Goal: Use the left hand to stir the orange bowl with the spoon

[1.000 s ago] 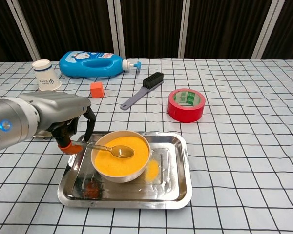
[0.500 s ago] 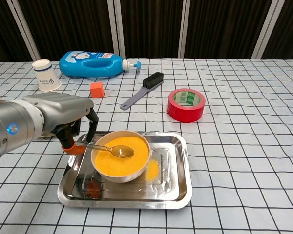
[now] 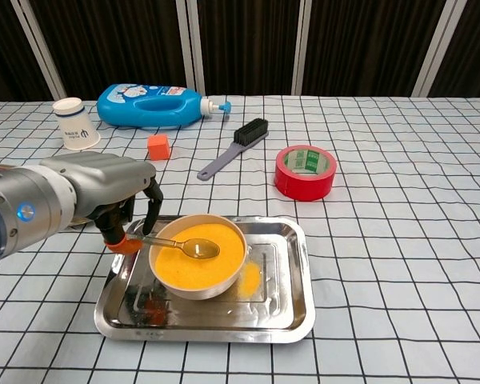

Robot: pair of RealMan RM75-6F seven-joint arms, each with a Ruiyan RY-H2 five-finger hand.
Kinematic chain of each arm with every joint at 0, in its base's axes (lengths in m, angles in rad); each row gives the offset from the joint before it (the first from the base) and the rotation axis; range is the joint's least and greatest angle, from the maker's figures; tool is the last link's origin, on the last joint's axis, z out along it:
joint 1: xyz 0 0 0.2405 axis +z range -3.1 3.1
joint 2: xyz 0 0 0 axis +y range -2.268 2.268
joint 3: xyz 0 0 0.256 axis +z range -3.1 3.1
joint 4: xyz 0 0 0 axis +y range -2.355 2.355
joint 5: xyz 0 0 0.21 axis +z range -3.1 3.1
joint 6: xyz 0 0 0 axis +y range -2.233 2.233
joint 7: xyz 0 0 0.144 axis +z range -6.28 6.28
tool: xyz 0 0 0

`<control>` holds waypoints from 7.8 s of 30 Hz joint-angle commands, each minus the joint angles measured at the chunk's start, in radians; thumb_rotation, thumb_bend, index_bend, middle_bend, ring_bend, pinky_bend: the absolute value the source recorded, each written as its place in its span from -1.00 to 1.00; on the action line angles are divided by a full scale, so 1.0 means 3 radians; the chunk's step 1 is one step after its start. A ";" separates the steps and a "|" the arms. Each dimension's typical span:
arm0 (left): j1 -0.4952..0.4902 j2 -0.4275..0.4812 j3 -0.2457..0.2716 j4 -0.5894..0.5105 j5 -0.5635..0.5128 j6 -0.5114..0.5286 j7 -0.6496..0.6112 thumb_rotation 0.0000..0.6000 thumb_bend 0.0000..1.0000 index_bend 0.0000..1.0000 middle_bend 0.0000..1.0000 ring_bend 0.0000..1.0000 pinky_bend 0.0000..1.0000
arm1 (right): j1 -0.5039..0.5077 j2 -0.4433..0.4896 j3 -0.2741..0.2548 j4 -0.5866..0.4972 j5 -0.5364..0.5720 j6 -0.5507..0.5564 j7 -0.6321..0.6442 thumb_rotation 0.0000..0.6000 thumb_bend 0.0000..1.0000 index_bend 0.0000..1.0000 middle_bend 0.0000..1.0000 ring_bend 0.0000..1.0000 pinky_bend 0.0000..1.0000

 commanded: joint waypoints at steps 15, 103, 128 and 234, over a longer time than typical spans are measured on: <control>-0.0024 -0.0022 0.0016 0.0020 -0.0046 0.0008 0.0007 1.00 0.02 0.03 1.00 1.00 0.99 | -0.0002 0.0001 0.0000 -0.0003 0.0000 0.0002 0.0003 1.00 -0.60 -1.00 -1.00 -1.00 -1.00; -0.0429 0.0628 0.0821 0.1401 0.3580 -0.1414 0.0918 1.00 0.20 0.67 1.00 1.00 1.00 | -0.0001 0.0017 -0.0005 -0.0039 0.0009 -0.0016 0.0016 1.00 -0.60 -1.00 -1.00 -1.00 -1.00; -0.0312 0.0570 0.0749 0.1374 0.4248 -0.1390 0.0389 1.00 0.20 0.67 1.00 1.00 1.00 | -0.0004 0.0018 -0.0002 -0.0040 0.0016 -0.0012 0.0016 1.00 -0.60 -1.00 -1.00 -1.00 -1.00; 0.0249 0.0568 0.0388 0.1607 0.4501 -0.1496 0.0054 1.00 0.19 0.67 1.00 1.00 1.00 | -0.0008 0.0031 -0.0008 -0.0063 0.0031 -0.0025 0.0001 1.00 -0.60 -1.00 -1.00 -1.00 -1.00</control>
